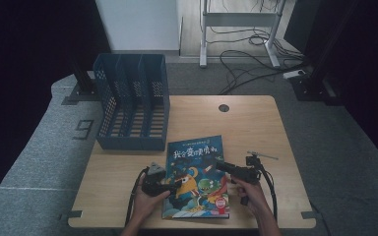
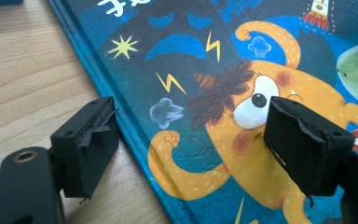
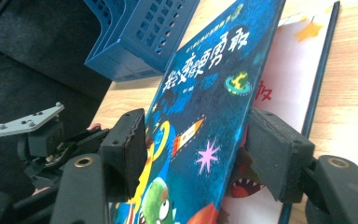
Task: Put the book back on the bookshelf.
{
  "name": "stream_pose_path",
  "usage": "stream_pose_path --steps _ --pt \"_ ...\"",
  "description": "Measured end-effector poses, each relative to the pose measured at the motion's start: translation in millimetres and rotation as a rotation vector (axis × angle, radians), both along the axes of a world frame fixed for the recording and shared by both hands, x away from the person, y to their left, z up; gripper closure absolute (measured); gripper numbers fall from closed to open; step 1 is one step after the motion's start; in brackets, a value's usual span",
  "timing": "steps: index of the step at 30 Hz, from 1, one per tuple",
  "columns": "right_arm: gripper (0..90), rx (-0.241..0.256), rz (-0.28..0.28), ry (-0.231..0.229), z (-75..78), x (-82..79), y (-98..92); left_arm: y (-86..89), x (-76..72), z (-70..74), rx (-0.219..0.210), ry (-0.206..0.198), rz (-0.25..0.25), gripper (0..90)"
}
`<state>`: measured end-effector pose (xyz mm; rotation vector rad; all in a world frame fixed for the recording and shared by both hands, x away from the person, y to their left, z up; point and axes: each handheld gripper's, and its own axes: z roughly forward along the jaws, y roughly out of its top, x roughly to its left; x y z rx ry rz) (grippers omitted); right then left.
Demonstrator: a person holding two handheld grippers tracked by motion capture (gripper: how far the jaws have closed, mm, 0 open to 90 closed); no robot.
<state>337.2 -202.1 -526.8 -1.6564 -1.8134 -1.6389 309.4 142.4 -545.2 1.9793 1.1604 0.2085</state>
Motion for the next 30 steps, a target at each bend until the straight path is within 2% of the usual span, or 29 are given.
stream_pose_path --steps 1,2,3,4,5,7,8,9,10,11,12,13,17,21,30 --pt "42.6 0.018 0.016 0.007 -1.2 0.7 0.1 0.9 0.3 0.3 -0.014 0.000 -0.001 17.8" --pt "42.6 0.018 0.016 0.007 -1.2 0.7 0.1 0.9 0.3 0.3 -0.014 0.000 -0.001 17.7" --pt "41.2 0.069 0.077 0.037 -3.7 2.2 2.7 1.1 0.4 0.5 -0.021 0.003 -0.002 17.7" --pt "41.2 0.080 0.104 0.037 -5.9 1.8 10.0 1.0 0.4 0.3 -0.017 0.000 -0.003 17.8" --pt "41.2 0.026 0.080 0.017 -5.0 0.6 16.3 1.1 0.3 0.4 -0.017 -0.001 -0.003 17.7" --pt "40.8 -0.062 0.072 -0.034 -2.7 0.5 26.5 1.5 0.3 0.5 -0.022 0.001 -0.007 17.8" --pt "40.8 -0.062 0.072 -0.034 -2.7 0.5 26.5 1.5 0.3 0.5 -0.022 0.001 -0.007 17.8" --pt "41.2 -0.100 0.072 -0.058 -3.3 1.6 27.6 1.1 0.2 0.3 -0.015 -0.004 -0.008 17.7" --pt "41.2 -0.100 0.072 -0.058 -3.3 1.6 27.6 1.1 0.2 0.3 -0.015 -0.004 -0.008 17.6" --pt "41.2 -0.145 0.063 -0.075 -5.3 3.1 28.3 0.7 0.3 -0.1 -0.008 -0.003 -0.011 17.5" --pt "41.2 -0.145 0.063 -0.075 -5.3 3.1 28.3 0.7 0.3 -0.1 -0.008 -0.003 -0.011 17.4" --pt "41.1 -0.175 0.056 -0.083 -7.4 4.7 28.9 0.6 0.4 -0.4 -0.003 0.001 -0.014 17.3" --pt "40.7 -0.207 0.046 -0.095 -11.2 8.9 29.4 0.9 0.7 -0.9 0.006 0.005 -0.023 17.0" --pt "40.7 -0.190 0.041 -0.090 -14.2 13.9 28.0 0.9 0.7 -1.1 0.008 0.005 -0.025 17.1" --pt "44.8 -0.203 0.009 -0.109 -16.1 24.5 24.3 0.7 0.5 -1.3 0.015 0.000 -0.030 17.0"
